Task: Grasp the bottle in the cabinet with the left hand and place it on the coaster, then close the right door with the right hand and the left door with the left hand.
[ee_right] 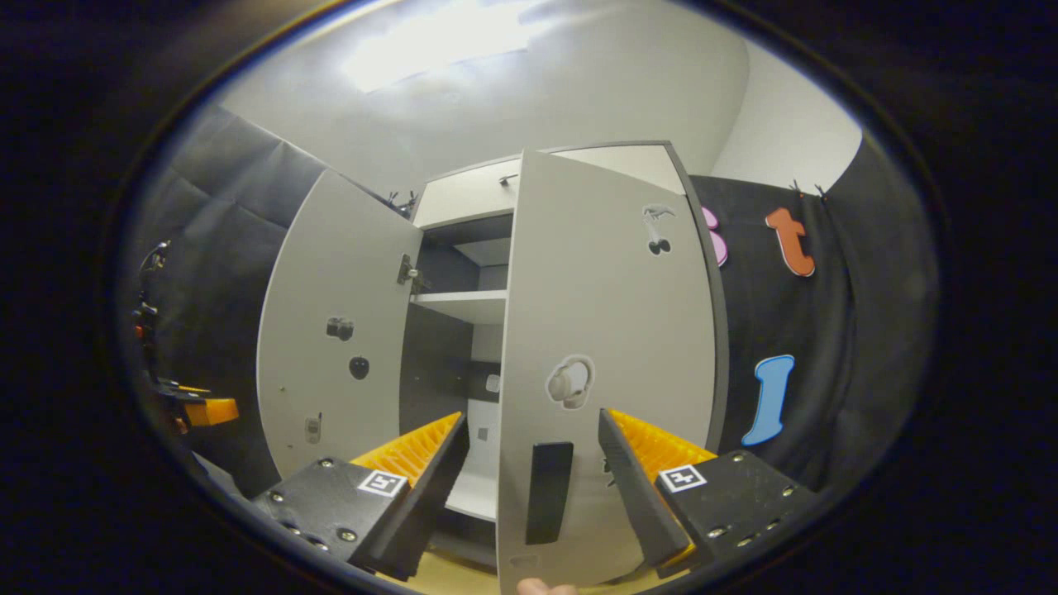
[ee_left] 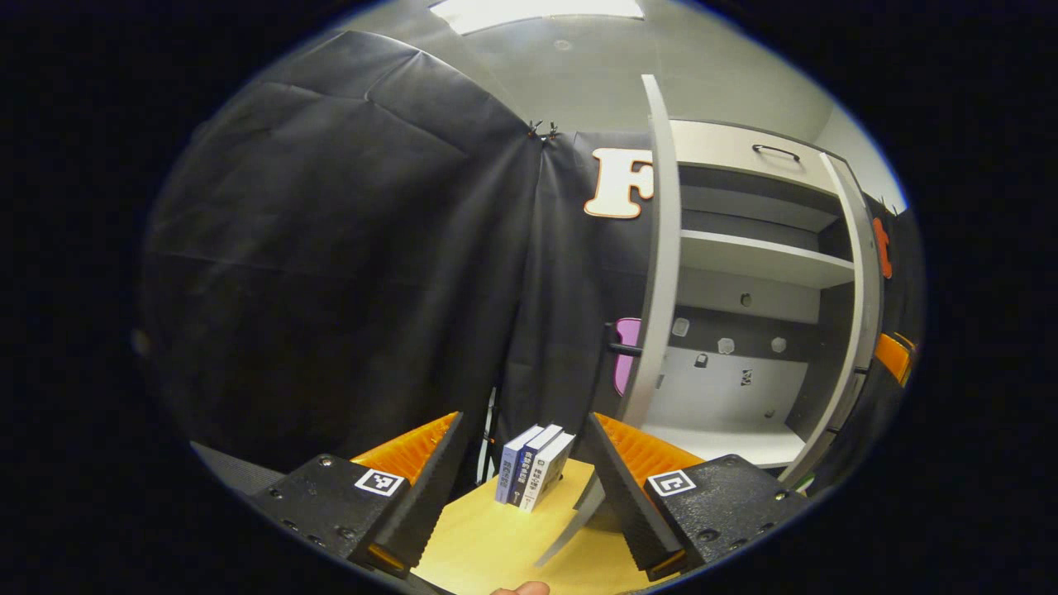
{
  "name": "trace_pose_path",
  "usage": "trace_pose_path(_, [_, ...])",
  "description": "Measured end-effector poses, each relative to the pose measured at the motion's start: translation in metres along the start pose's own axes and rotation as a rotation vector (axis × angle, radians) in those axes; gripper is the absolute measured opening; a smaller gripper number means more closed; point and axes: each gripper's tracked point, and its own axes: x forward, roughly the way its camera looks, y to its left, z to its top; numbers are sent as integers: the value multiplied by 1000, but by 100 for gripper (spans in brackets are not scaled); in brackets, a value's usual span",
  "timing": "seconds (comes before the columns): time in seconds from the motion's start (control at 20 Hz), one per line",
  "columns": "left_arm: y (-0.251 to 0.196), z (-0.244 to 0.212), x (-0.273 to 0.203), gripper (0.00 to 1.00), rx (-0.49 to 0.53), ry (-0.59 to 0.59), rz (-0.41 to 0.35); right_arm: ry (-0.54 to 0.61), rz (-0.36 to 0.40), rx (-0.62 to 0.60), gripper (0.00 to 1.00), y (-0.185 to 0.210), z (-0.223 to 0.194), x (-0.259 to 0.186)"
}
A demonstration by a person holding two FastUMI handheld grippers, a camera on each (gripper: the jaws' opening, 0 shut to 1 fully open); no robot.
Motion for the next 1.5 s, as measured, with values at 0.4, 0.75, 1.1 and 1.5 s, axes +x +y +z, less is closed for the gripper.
trace_pose_path(0.4, [-5, -10, 58, 89, 29, 11, -15, -25, -58, -50, 95, -12, 4, 12])
trace_pose_path(0.75, [7, -13, 76, 92, 55, 3, 17, 8, -66, -42, 95, -16, -13, 27])
trace_pose_path(1.1, [-1, -15, 78, 84, 13, 21, -40, 13, -37, -34, 95, -6, -22, 38])
trace_pose_path(1.5, [-17, -19, 72, 89, -18, 31, -93, 19, -13, -24, 95, 1, -28, 42])
